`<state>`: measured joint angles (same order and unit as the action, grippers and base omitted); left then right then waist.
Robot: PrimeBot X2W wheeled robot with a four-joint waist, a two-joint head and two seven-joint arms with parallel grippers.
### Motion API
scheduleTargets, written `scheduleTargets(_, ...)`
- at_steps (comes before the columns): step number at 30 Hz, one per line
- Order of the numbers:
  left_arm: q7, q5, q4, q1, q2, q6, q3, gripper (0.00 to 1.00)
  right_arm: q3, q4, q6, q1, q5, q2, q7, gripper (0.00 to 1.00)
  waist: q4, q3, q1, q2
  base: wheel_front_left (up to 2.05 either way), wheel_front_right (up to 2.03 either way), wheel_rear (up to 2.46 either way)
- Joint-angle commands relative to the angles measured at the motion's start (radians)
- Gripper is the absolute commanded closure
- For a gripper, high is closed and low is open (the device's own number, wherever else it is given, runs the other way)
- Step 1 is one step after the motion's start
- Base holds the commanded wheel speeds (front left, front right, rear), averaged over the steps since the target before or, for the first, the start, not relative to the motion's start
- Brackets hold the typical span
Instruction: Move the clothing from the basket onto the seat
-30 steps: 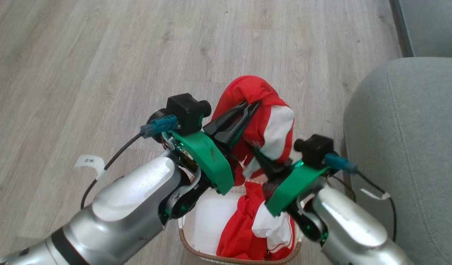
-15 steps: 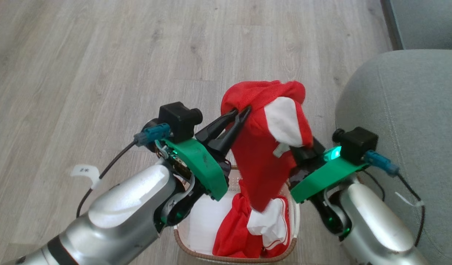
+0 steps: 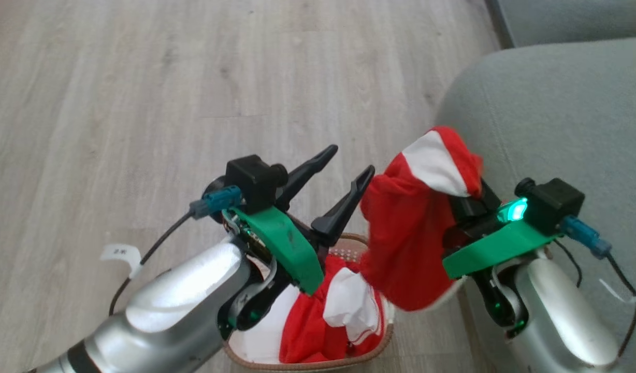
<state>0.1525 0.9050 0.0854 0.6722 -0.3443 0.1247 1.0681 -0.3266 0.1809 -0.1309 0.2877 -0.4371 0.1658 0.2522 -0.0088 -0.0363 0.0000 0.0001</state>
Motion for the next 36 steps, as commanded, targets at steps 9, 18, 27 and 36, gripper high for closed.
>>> scheduleTargets(9,0.028,-0.028,-0.047,0.030,-0.043,0.007,-0.032,0.00,0.049,-0.134,0.000,-0.010,0.044,0.028,0.009,1.00,-0.162,-0.037,0.0000,-0.0001,0.00,0.00,0.00)
scheduleTargets(18,0.032,-0.053,-0.049,0.041,-0.055,0.010,-0.021,0.00,0.086,-0.214,0.000,-0.041,0.059,0.038,0.009,1.00,-0.290,-0.053,0.0000,-0.0001,0.00,0.00,0.00)
scheduleTargets(27,0.035,-0.061,-0.050,0.045,-0.062,0.017,-0.020,0.00,0.094,-0.259,0.000,-0.051,0.068,0.032,0.007,1.00,-0.389,-0.061,0.0000,-0.0001,0.00,0.00,0.00)
scheduleTargets(36,0.041,-0.074,-0.048,0.050,-0.065,0.028,-0.018,0.00,0.104,-0.294,0.000,-0.067,0.072,0.024,0.004,1.00,-0.454,-0.079,0.0000,-0.0001,0.00,0.00,0.00)
